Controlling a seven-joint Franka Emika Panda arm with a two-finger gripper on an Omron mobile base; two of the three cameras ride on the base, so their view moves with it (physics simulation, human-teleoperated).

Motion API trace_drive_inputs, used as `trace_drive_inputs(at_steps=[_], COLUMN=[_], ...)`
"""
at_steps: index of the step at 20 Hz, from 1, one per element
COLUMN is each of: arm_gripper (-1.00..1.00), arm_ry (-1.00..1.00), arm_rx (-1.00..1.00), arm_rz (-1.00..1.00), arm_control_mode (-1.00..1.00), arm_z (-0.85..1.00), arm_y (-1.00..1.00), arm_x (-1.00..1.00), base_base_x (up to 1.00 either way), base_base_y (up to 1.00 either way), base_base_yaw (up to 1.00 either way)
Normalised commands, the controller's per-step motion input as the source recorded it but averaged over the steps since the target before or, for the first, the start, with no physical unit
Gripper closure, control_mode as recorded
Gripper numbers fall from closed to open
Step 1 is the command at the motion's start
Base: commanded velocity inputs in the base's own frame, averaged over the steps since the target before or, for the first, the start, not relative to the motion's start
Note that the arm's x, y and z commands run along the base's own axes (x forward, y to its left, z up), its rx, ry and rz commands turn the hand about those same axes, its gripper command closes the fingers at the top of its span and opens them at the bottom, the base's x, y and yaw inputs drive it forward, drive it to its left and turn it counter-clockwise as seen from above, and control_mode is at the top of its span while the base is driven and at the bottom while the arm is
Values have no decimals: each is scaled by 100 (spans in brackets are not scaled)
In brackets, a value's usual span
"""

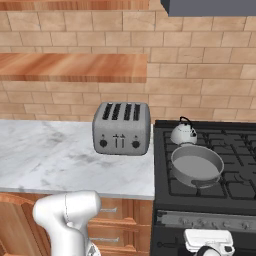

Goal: Pick the kettle from the cabinet and place it on a stove burner. Then pick the pot from the counter and place it on another stove burner. Finally, turn both burners on.

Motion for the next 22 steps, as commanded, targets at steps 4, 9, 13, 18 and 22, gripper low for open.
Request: trace_drive_inputs(at_steps=[4, 9, 13, 18, 22], arm_gripper=[-100, -100, -100, -100, -100], arm_ry=[-7, -7, -7, -6, -5], arm_rx=[0, 1, 0, 0, 1], arm_rz=[0, 0, 0, 0, 0], arm_control_mode=[-100, -100, -100, -100, -100], arm_z=[-22, -19, -15, -15, -17], arm_y=[-2, -5, -10, -17, -9], arm_x=[1, 9, 13, 8, 3], base_base_x=[0, 0, 0, 0, 0], base_base_y=[0, 0, 0, 0, 0], base_base_yaw=[0, 0, 0, 0, 0])
